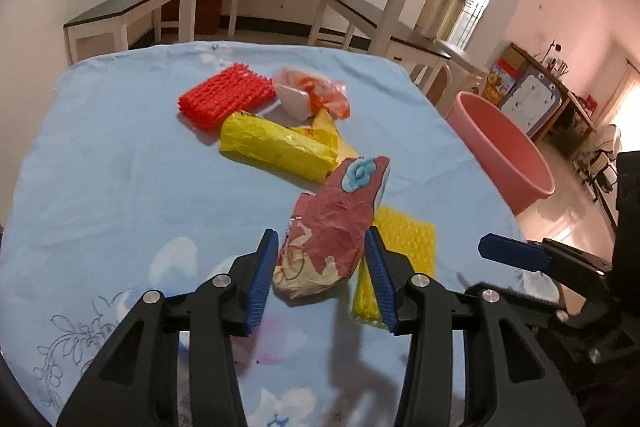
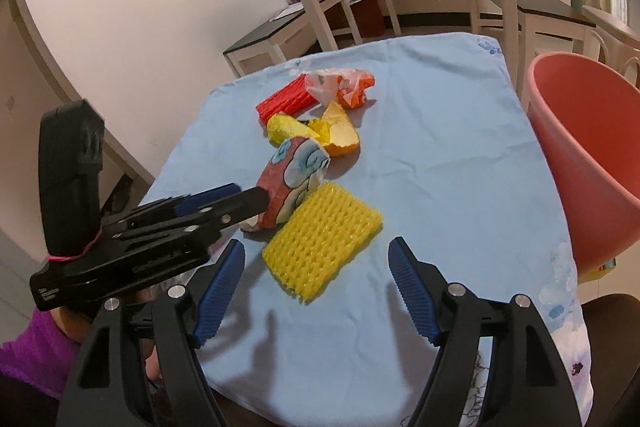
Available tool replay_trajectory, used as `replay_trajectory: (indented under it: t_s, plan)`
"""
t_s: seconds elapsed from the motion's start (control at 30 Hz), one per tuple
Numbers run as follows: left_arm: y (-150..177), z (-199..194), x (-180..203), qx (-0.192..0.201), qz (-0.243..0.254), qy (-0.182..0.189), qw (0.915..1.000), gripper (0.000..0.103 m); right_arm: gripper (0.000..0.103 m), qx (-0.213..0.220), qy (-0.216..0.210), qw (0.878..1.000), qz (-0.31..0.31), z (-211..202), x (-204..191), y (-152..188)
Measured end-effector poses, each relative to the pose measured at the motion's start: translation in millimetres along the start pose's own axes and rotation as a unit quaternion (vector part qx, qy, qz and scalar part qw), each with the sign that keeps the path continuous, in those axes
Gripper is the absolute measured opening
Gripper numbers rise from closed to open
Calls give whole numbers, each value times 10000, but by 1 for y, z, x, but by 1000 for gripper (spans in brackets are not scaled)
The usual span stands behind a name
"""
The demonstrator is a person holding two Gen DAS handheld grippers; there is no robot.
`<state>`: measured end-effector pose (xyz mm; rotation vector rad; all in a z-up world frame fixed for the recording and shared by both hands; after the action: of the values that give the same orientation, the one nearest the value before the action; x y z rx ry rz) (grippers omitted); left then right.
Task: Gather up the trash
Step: 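Move both open grippers back over the trash on the table, then grasp the patterned red paper with the left gripper while the right grasps the yellow foam net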
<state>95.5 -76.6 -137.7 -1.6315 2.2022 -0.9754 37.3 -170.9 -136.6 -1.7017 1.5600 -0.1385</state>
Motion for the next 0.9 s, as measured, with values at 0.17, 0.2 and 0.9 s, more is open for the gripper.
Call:
replay_trajectory:
  t_s: [0.17, 0.2, 0.9]
  plan:
    - [3, 5, -5, -99, -145, -85, 9998, 43, 73, -138, -26, 9999, 82, 10, 1, 3]
    - [3, 3, -6, -65, -142, -105, 9998, 39, 73, -155, -30, 9999, 62, 12, -1, 3]
    - [5, -43, -34, 553, -589, -446, 9957, 24, 7, -390, 784, 9926, -838, 47, -20, 6]
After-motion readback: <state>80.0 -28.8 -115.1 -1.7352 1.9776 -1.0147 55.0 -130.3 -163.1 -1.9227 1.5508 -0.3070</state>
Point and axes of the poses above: each gripper's, at about its wrist camera, not at the fingertips, and z roughly the way its jaws point, x to its right, y to its underside, the point moved 9 cm from there along z, roughly the way its jaws point, and after that the axes turned 4 degrees about -y, right-handed, at the moved point
